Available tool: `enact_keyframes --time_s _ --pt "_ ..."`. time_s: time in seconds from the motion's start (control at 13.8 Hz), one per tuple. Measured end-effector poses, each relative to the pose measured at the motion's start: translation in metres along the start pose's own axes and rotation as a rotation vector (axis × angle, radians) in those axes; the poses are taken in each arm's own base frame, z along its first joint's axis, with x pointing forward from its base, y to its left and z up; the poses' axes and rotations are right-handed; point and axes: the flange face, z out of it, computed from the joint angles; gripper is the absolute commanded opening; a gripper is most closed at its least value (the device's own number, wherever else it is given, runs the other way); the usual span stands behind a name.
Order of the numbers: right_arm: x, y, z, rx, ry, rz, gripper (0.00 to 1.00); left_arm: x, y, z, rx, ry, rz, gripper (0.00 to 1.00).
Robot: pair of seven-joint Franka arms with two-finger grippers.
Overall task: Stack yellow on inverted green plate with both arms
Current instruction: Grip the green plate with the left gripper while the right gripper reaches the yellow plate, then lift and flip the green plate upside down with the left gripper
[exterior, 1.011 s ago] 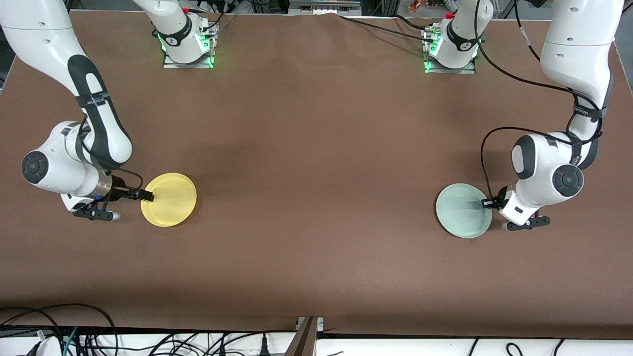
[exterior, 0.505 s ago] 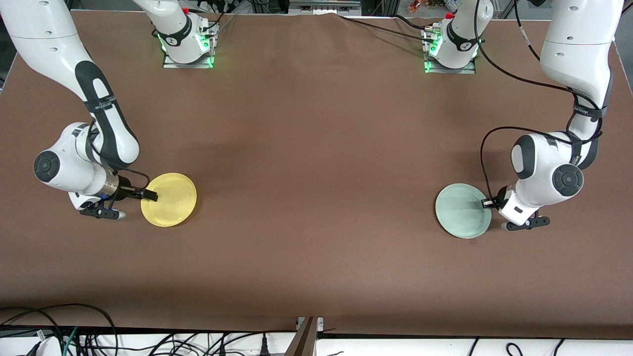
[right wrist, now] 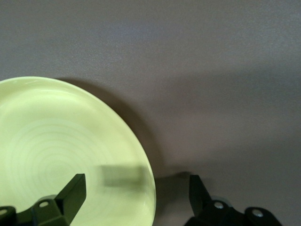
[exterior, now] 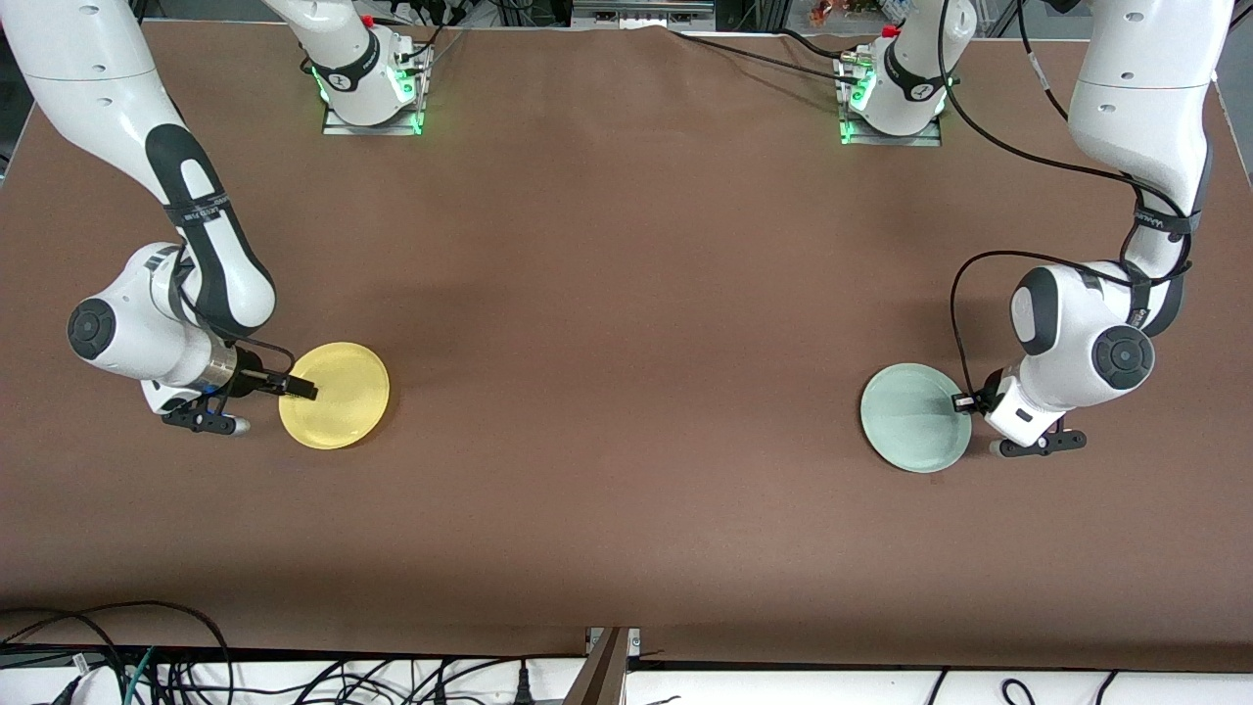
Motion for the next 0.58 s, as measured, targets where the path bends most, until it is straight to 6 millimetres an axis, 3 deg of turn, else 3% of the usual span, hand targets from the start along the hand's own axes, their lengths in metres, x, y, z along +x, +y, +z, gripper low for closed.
enact_keyframes --time_s 0.22,0.36,0.58 --pt "0.000 0.000 0.000 0.000 0.000 -0.024 0.10 0.002 0.000 -0.003 0.000 0.004 0.009 0.00" --pt "0.000 0.000 0.000 0.000 0.000 -0.039 0.00 0.008 0.002 -0.015 0.000 -0.025 0.018 0.00" --pt "0.000 -0.001 -0.002 0.004 -0.013 -0.048 0.00 0.028 0.017 -0.071 0.059 -0.082 0.091 0.00"
